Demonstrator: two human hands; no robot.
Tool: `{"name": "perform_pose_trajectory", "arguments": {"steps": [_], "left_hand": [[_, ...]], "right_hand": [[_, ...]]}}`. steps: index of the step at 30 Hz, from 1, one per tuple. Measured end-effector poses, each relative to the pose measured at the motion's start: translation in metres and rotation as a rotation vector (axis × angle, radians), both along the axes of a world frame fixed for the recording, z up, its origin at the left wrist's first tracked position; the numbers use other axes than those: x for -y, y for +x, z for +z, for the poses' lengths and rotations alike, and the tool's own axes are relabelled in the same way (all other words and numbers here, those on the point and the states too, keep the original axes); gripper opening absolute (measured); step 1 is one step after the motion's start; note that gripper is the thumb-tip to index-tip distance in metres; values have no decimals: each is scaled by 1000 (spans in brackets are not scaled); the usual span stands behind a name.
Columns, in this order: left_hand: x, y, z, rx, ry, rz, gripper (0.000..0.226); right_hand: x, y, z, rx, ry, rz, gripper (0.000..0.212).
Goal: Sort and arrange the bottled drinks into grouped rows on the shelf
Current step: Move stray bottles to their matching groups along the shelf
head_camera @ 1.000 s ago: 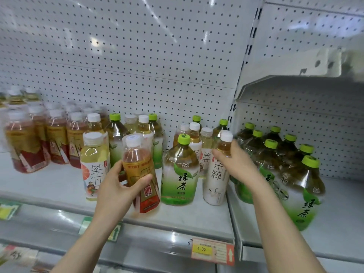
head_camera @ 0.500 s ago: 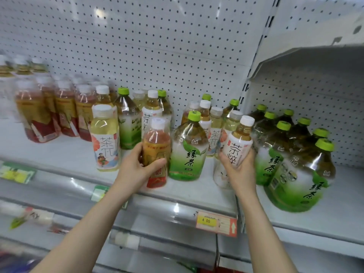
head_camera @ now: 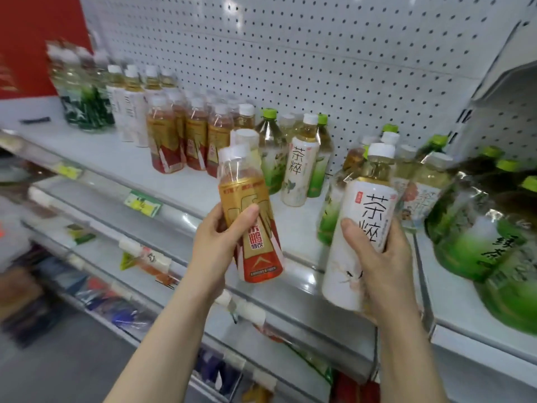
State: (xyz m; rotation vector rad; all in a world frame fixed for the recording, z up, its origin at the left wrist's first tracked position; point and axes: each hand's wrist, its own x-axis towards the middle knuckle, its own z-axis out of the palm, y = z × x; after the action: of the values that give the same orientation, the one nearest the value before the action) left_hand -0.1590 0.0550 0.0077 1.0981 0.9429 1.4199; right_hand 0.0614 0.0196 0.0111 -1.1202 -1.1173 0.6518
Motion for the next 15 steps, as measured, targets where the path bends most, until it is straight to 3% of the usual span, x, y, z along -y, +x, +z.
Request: {"name": "perform_pose_trajectory", "arguments": {"steps": [4,15], "left_hand": [[9,-51,-19,31,-77,55,41],[-18,-254,-44,-43,-115,83,53]], "right_hand": [[-11,-56,-13,-6,-51,96,41],[-67,-263,-37,-14,-117,156,42]]}}
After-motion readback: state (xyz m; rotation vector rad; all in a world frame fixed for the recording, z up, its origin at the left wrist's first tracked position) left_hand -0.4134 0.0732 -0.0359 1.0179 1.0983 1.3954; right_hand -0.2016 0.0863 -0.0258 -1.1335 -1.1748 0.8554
